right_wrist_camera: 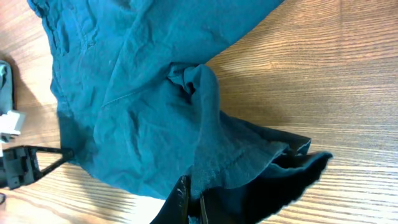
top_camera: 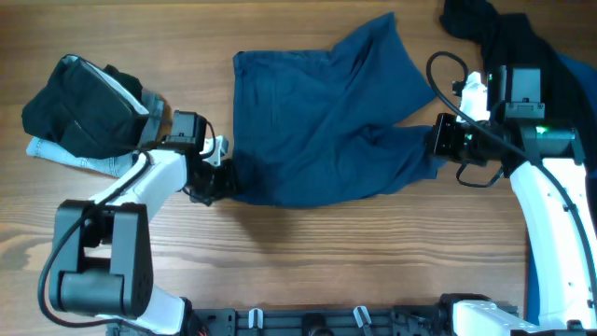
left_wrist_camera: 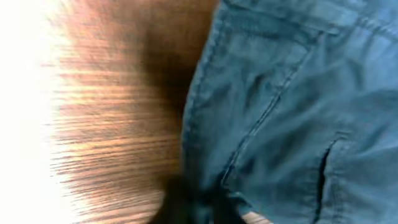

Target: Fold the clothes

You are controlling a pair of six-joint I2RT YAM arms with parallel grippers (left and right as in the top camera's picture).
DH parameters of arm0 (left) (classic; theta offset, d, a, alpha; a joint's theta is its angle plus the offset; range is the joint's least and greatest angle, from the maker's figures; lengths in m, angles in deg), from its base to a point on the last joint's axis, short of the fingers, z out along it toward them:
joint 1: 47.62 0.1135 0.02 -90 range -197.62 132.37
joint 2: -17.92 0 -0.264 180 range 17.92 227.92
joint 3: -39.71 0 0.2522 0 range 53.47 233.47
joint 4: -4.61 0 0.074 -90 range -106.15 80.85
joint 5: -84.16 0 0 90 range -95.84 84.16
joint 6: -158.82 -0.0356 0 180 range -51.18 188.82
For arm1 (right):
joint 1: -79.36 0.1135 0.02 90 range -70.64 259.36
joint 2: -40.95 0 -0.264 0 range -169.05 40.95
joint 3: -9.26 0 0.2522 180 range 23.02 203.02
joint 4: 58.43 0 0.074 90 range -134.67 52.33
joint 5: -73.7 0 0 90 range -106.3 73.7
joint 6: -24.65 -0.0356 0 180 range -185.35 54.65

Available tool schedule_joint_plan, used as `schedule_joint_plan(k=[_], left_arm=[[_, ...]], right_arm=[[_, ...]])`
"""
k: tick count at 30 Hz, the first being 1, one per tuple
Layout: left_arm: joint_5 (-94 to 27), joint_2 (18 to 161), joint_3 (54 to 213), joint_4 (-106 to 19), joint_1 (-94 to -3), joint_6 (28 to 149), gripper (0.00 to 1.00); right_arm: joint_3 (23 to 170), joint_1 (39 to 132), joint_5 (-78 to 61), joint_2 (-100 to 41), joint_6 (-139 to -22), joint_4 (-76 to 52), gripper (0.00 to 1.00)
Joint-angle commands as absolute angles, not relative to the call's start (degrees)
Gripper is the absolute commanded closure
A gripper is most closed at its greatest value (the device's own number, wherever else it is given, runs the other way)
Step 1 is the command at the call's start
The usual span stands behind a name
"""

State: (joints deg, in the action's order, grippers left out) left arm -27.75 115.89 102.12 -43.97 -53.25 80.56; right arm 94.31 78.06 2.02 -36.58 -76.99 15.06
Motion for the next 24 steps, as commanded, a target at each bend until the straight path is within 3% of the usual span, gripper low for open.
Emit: schedule_joint_plan(k=[1,7,13,19,24], left_arm=[[-31.8,115.6,101.8,-43.3,-53.0,81.7,0.96],[-34.9,103.6,114.7,-56.4,-48.7,79.5,0.96],[-33.9,86.1,117.8,-58.2,-48.4,80.1,0.96],[-20.5,74.8,117.8,-61.5,-48.4,81.5,0.96],[-10.7,80.8,117.8,-57.9,-48.4,81.5,0.96]], right_arm=[[94.7,78.0,1.3,-36.6,-76.0,14.3,0.94],[94.7,78.0,1.1,-36.6,-75.8,16.8,0.96],[94.7,78.0,1.8,-34.8,-74.1,21.2,0.96],[95.9,78.0,1.7,-25.7,-73.7,24.1,0.96],[95.7,78.0,1.8,-31.2,-74.7,17.9,0.96]])
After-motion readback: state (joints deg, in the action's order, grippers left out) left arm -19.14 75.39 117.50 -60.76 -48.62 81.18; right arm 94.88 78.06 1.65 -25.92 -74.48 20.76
